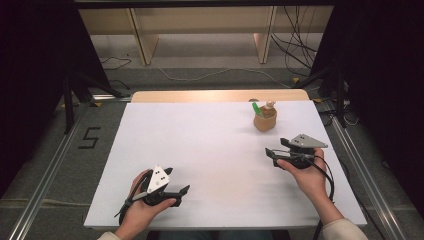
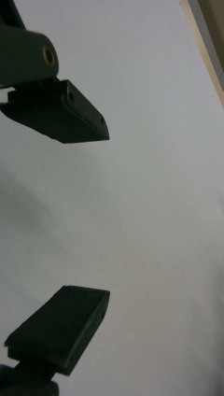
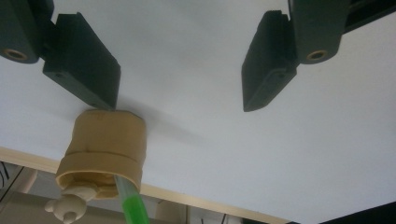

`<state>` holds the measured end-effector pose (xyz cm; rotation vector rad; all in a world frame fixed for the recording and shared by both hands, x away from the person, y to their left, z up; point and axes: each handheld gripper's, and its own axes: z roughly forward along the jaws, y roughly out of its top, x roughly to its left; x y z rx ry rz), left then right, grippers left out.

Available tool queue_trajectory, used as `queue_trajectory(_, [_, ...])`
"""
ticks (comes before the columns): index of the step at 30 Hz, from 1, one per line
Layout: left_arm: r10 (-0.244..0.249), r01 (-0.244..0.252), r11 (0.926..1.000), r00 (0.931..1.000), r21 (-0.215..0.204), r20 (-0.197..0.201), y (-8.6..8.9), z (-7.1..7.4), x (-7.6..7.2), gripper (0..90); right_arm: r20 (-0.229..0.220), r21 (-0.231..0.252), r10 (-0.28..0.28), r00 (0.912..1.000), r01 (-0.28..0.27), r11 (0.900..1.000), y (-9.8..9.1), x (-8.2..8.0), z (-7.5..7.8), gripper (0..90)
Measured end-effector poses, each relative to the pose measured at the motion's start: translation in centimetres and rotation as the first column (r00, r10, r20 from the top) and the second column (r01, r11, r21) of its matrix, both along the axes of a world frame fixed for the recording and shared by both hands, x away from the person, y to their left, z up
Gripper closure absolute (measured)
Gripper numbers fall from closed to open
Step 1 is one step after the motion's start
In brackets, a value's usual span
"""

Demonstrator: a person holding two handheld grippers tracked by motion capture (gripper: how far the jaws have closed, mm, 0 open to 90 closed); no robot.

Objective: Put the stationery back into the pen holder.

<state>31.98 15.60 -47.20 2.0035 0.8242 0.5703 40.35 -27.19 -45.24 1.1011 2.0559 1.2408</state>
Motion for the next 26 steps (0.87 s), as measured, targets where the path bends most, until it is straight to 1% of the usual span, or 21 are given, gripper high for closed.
queue_trajectory(5, [0.0, 0.0, 1.0, 1.0, -0.001, 0.0, 0.0, 0.0, 0.0, 19.0, 0.003, 0.004, 0.015, 0.9999, -0.015, 0.9999, -0.2, -1.1, -0.2, 29.2])
queue_trajectory(9, [0.0, 0.0, 1.0, 1.0, -0.001, 0.0, 0.0, 0.0, 0.0, 19.0, 0.006, 0.005, 0.011, 0.9999, -0.011, 0.9999, -0.7, -2.1, -0.7, 29.3])
queue_trajectory(12, [0.0, 0.0, 1.0, 1.0, -0.003, -0.001, 0.0, 0.0, 0.0, 19.0, 0.005, 0.014, 0.012, 0.9999, -0.012, 0.9998, -1.0, -3.0, -1.0, 29.3])
queue_trajectory(15, [0.0, 0.0, 1.0, 1.0, -0.004, -0.005, -0.1, 0.0, 0.0, 19.0, -0.006, 0.013, 0.026, 0.9996, -0.026, 0.9996, -1.2, -3.9, -1.5, 29.2])
queue_trajectory(16, [-0.004, 0.004, 1.0, 1.0, 0.002, -0.006, -0.1, 0.0, 0.0, 19.0, -0.01, 0.015, 0.03, 0.9995, -0.029, 0.9995, -1.2, -4.3, -1.7, 29.1])
queue_trajectory(20, [-0.006, 0.006, 1.0, 1.0, -0.006, -0.008, -0.2, -0.1, -0.1, 19.0, -0.018, 0.017, 0.044, 0.9989, -0.044, 0.9989, -1.3, -5.4, -2.0, 29.0])
queue_trajectory(22, [-0.009, 0.009, 1.0, 0.9999, -0.003, -0.006, -0.2, -0.1, -0.1, 19.0, -0.015, 0.017, 0.052, 0.9985, -0.052, 0.9985, -1.3, -5.8, -2.2, 29.0])
queue_trajectory(24, [-0.018, 0.018, 0.9998, 0.9997, 0.002, -0.013, -0.3, -0.1, -0.1, 19.2, -0.019, 0.02, 0.051, 0.9985, -0.051, 0.9985, -1.3, -6.1, -2.3, 29.0])
queue_trajectory(25, [-0.021, 0.021, 0.9998, 0.9997, -0.001, -0.015, -0.4, -0.1, -0.2, 19.4, -0.022, 0.015, 0.054, 0.9983, -0.053, 0.9985, -1.4, -6.2, -2.4, 29.0])
queue_trajectory(26, [-0.021, 0.021, 0.9997, 0.9997, -0.007, -0.015, -0.5, -0.1, -0.2, 19.7, -0.02, 0.019, 0.053, 0.9984, -0.053, 0.9984, -1.3, -6.2, -2.4, 29.0])
